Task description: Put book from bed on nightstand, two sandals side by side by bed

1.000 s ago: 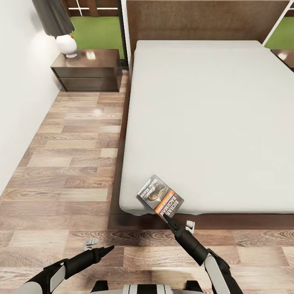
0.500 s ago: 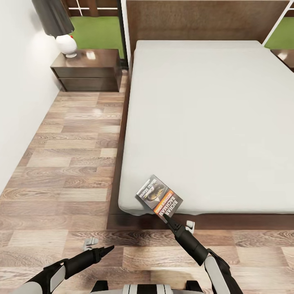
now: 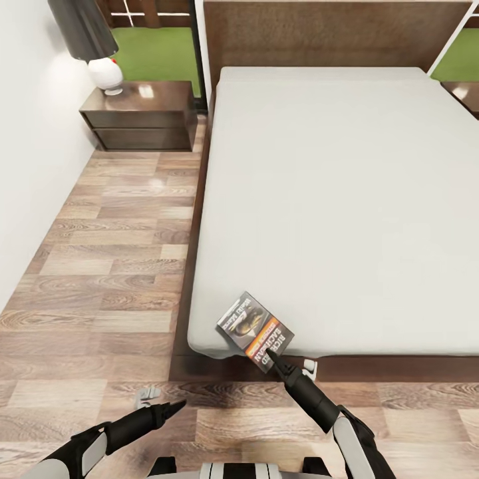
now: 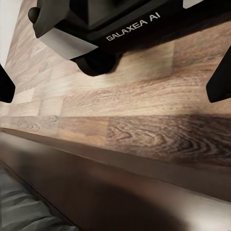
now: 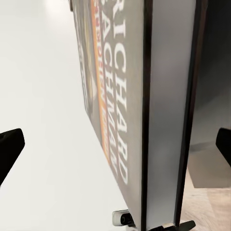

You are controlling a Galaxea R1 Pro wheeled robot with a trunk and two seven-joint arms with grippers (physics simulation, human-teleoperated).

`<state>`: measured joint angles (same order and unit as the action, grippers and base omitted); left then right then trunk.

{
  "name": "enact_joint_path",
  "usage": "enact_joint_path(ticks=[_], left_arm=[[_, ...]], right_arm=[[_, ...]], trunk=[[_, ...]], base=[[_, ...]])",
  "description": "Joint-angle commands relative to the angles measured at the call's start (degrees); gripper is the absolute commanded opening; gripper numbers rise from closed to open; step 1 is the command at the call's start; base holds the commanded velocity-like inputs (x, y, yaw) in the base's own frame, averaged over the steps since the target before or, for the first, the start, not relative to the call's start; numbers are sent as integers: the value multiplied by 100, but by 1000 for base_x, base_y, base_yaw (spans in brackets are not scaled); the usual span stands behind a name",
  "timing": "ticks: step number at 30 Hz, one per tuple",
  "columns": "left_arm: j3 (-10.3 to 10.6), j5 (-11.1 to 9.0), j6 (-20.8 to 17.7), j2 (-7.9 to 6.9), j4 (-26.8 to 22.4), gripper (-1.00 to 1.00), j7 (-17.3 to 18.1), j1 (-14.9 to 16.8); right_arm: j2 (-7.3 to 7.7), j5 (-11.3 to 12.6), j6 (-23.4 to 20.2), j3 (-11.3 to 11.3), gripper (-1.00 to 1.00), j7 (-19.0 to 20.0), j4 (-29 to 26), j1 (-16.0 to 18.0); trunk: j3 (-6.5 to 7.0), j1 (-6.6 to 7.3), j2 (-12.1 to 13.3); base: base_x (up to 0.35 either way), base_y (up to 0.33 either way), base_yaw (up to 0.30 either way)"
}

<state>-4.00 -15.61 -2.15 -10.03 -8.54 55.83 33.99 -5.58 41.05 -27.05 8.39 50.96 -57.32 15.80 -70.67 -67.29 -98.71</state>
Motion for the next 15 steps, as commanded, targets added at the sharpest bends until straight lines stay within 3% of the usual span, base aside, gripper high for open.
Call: enact_joint_path(ticks=[1, 9, 10, 15], left_arm=[[-40, 23, -23, 1, 2, 100, 24, 2], [-40, 23, -23, -2, 2, 100, 24, 2], [-40, 23, -23, -2, 2, 100, 24, 2], [-40, 23, -23, 1, 2, 100, 24, 2]], right_arm=[[-5, 27, -46, 13, 100, 10, 1, 2], [-5, 26, -46, 13, 100, 10, 1, 2], [-5, 26, -46, 13, -100, 10, 1, 2], [-5, 27, -46, 13, -100, 10, 1, 2]], trunk=[[-3, 0, -1], [-3, 0, -1], [-3, 0, -1], [-3, 0, -1]], base=[[50, -33, 0], [11, -8, 0], [0, 0, 0], [0, 0, 0]])
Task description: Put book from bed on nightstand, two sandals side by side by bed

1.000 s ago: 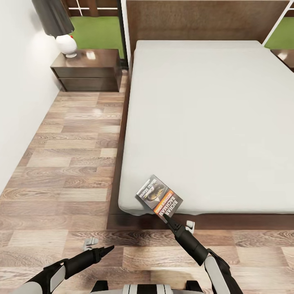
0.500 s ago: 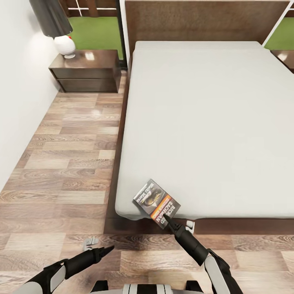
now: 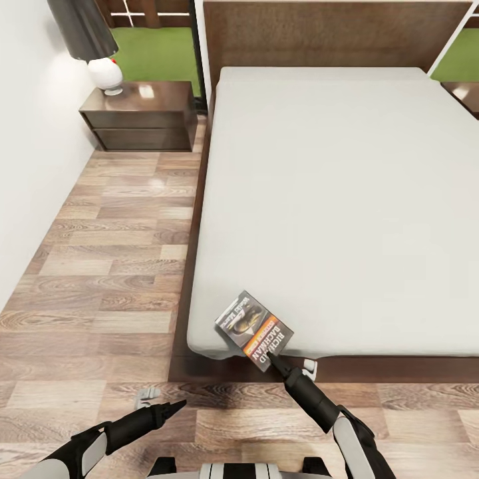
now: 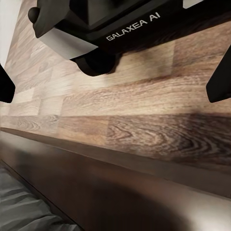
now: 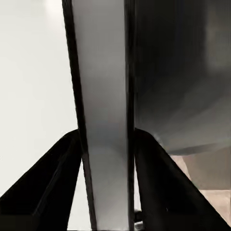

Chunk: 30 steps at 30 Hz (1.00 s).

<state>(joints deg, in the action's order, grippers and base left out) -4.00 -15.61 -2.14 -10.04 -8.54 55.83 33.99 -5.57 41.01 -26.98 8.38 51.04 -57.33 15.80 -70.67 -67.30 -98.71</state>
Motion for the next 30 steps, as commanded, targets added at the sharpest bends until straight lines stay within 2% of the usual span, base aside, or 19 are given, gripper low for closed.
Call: enact_joint_path(ticks=[1, 17, 30], left_arm=[[-40, 23, -23, 1, 2, 100, 24, 2], [-40, 23, -23, -3, 2, 100, 24, 2], [-40, 23, -32, 2, 2, 100, -2, 2]], right_arm=[[-5, 30, -53, 15, -100, 2, 2, 3], [-5, 30, -53, 15, -100, 2, 2, 3], [-5, 30, -53, 15, -100, 2, 2, 3]], trunk=[[-3, 0, -1], [-3, 0, -1], [231, 286, 520]], base=[[0, 0, 0], [0, 0, 0], [0, 0, 0]])
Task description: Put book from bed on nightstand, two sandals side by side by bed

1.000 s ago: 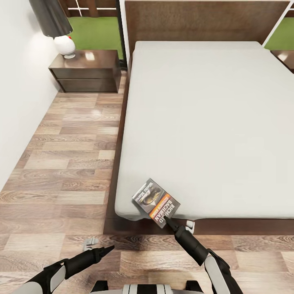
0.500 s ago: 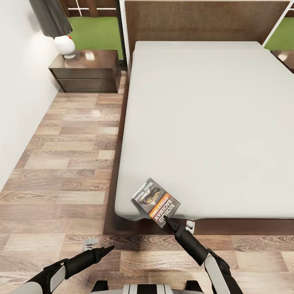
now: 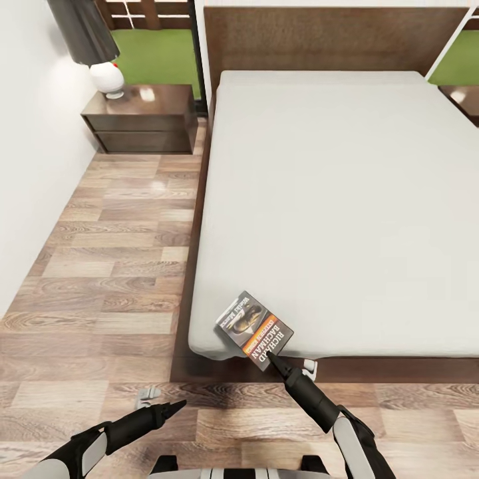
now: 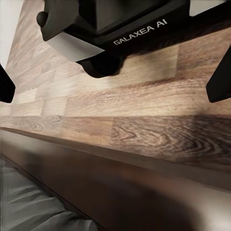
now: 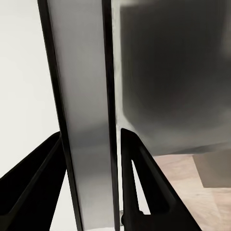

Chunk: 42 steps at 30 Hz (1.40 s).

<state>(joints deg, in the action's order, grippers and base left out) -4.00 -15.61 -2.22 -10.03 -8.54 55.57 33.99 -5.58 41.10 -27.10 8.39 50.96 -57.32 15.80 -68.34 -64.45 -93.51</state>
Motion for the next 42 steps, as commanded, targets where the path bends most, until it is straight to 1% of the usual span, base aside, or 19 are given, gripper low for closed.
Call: enact_joint_path(ticks=[1, 20, 27, 34, 42], left_arm=[[-40, 23, -24, 1, 2, 100, 24, 2], [-40, 23, -24, 1, 2, 100, 24, 2], [-40, 28, -24, 1, 2, 100, -79, 2], [-40, 23, -24, 1, 5, 100, -91, 2], [-43, 31, -16, -7, 217, 100, -120, 2]], right_arm=[[-5, 21, -41, 14, -100, 10, 1, 2], [-5, 21, -41, 14, -100, 10, 1, 2], [-5, 21, -41, 14, -100, 10, 1, 2], [-5, 21, -41, 14, -100, 10, 0, 2], [-5, 21, -41, 14, -100, 10, 1, 1]], trunk=[[16, 23, 40], [357, 440, 802], [483, 594, 1083], [608, 748, 1364], [752, 923, 1685]], base=[[0, 0, 0], [0, 0, 0], [0, 0, 0], [0, 0, 0], [0, 0, 0]])
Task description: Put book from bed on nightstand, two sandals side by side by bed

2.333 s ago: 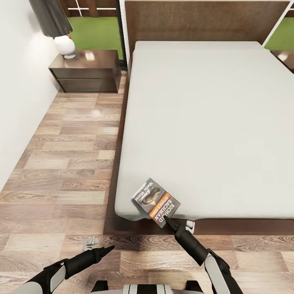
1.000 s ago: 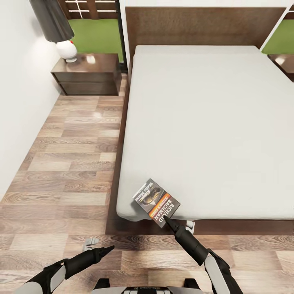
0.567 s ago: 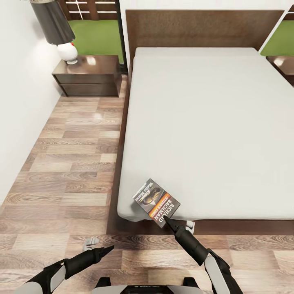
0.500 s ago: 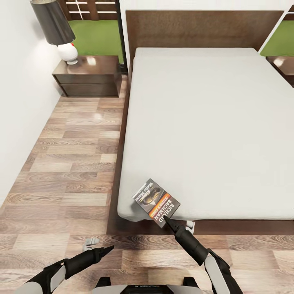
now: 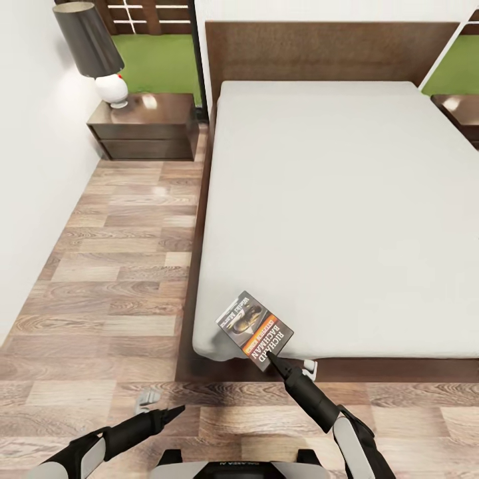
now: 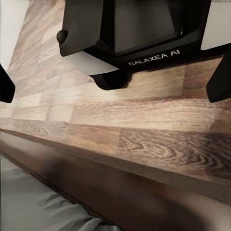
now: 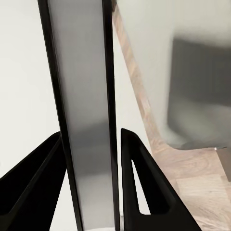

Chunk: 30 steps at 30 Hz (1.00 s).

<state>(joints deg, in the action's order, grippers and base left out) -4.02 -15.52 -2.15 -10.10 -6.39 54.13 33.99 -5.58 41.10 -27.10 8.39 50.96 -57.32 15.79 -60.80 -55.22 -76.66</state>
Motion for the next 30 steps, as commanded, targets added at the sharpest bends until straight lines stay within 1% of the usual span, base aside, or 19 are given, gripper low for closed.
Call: enact_joint_path(ticks=[1, 18, 21, 22, 23, 24, 26, 27, 28, 29, 30], left_arm=[[-43, 23, -23, -3, 10, 100, 36, 2], [-46, 19, -22, -34, 26, 100, 66, 2], [-46, 21, -23, -30, 25, 100, 69, 2], [-46, 17, -21, -28, 26, 100, 79, 2], [-46, 16, -20, -28, 27, 100, 83, 2], [-46, 16, -21, -31, 29, 100, 93, 2], [-46, 13, -22, -40, 37, 100, 179, 2], [-46, 12, -22, -45, 42, 100, 234, 2], [-46, 15, -20, -69, 102, 100, 442, 2], [-46, 18, -19, -85, 146, 100, 560, 2], [-46, 23, -17, -109, 218, 100, 746, 2]], right_arm=[[-5, 21, -41, 14, -100, 10, 1, 2], [6, 19, -124, 22, -100, 55, -43, 3], [54, 15, -162, 39, -100, 61, -41, -2], [347, 14, -210, 45, -100, 72, -31, -17], [471, 13, -226, 44, -100, 75, -25, -22], [775, 13, -253, 43, -100, 80, -12, -32], [1543, 13, -283, 37, -100, 87, 38, -52], [1743, 13, -288, 36, -100, 93, 71, -55], [2195, 16, -294, 35, -100, 168, 259, -60], [2407, 17, -296, 36, -100, 231, 390, -61], [2734, 18, -299, 38, -100, 376, 662, -64]], trunk=[[16, 23, 40], [321, 396, 722], [375, 462, 842], [393, 484, 882], [411, 506, 922], [429, 528, 962], [465, 572, 1043], [483, 594, 1083], [501, 616, 1123], [519, 638, 1163], [537, 659, 1203]], base=[[0, 0, 0], [0, 0, 0], [0, 0, 0], [0, 0, 0], [0, 0, 0], [0, 0, 0], [0, 0, 0], [0, 0, 0], [0, 0, 0], [0, 0, 0], [0, 0, 0]])
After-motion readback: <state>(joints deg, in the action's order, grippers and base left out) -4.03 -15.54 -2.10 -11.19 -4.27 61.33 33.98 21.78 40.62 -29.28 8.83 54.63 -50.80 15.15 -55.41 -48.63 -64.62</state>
